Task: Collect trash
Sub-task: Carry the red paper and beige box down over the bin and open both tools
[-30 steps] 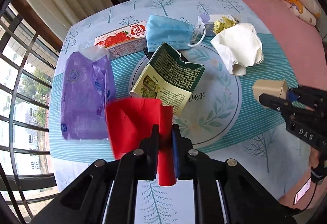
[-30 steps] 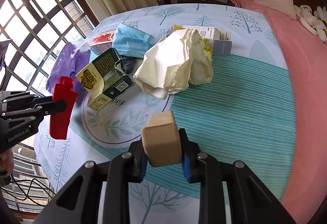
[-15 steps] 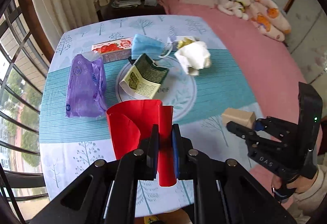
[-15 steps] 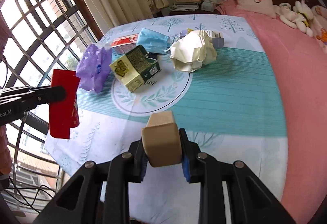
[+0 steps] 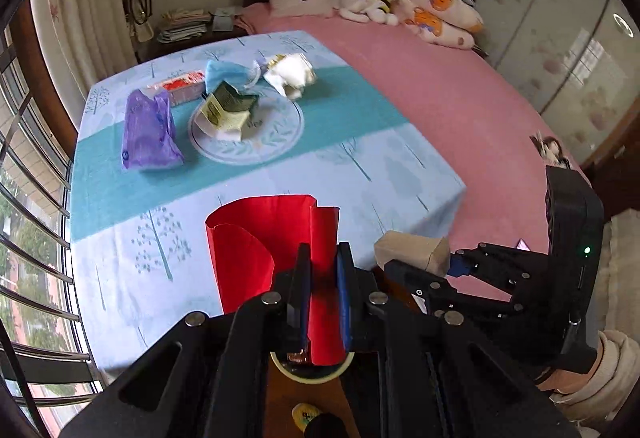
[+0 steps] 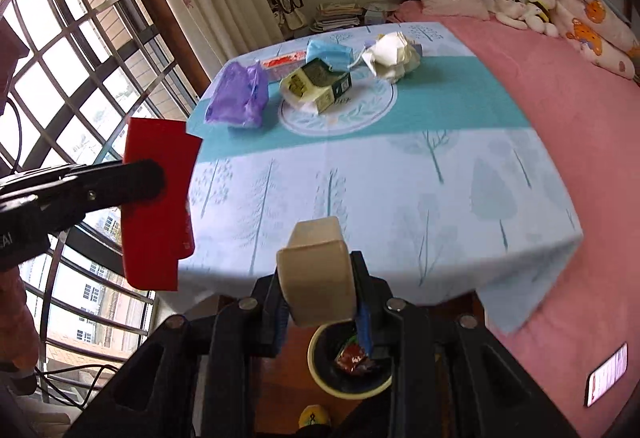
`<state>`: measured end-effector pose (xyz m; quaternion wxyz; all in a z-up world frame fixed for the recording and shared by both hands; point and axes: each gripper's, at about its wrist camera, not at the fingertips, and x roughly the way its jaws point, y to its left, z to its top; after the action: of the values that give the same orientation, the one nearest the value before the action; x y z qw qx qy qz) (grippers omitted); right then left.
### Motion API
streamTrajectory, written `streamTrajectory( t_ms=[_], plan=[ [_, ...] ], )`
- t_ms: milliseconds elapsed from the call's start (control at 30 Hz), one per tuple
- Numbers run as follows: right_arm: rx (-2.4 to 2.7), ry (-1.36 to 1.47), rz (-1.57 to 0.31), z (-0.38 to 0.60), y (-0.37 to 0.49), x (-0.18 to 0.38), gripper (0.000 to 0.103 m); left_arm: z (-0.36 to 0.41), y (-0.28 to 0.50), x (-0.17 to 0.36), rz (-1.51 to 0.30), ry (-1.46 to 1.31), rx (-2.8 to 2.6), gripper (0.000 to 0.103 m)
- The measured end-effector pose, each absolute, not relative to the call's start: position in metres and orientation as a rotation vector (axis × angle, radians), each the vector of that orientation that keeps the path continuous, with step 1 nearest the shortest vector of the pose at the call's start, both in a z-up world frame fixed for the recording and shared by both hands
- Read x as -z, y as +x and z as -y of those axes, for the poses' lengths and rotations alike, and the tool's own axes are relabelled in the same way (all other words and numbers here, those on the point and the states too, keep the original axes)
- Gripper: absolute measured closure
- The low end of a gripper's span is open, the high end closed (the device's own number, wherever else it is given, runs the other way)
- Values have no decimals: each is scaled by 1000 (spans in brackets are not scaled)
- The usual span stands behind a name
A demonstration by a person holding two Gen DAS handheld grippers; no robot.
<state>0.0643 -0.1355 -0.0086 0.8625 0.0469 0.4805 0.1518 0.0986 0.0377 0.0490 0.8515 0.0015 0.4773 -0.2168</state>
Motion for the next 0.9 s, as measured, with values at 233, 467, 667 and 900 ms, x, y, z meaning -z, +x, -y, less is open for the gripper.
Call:
streamTrajectory(
  t_ms=[233,467,667,900],
  plan=[
    [-251,144,-1095,138,9,32,76,-35,56,-14,-1116,24,476,94],
    [-195,168,-1170,140,-21,66,76,-22,36,33,-1205,40,503,94],
    [-166,213,-1241,144,-33,119,76,-6,30,92,-1291,48,509,94],
    [-118,358,-1281,172,-31,201,76,10,38,178,-1370,49,461,94]
  ],
)
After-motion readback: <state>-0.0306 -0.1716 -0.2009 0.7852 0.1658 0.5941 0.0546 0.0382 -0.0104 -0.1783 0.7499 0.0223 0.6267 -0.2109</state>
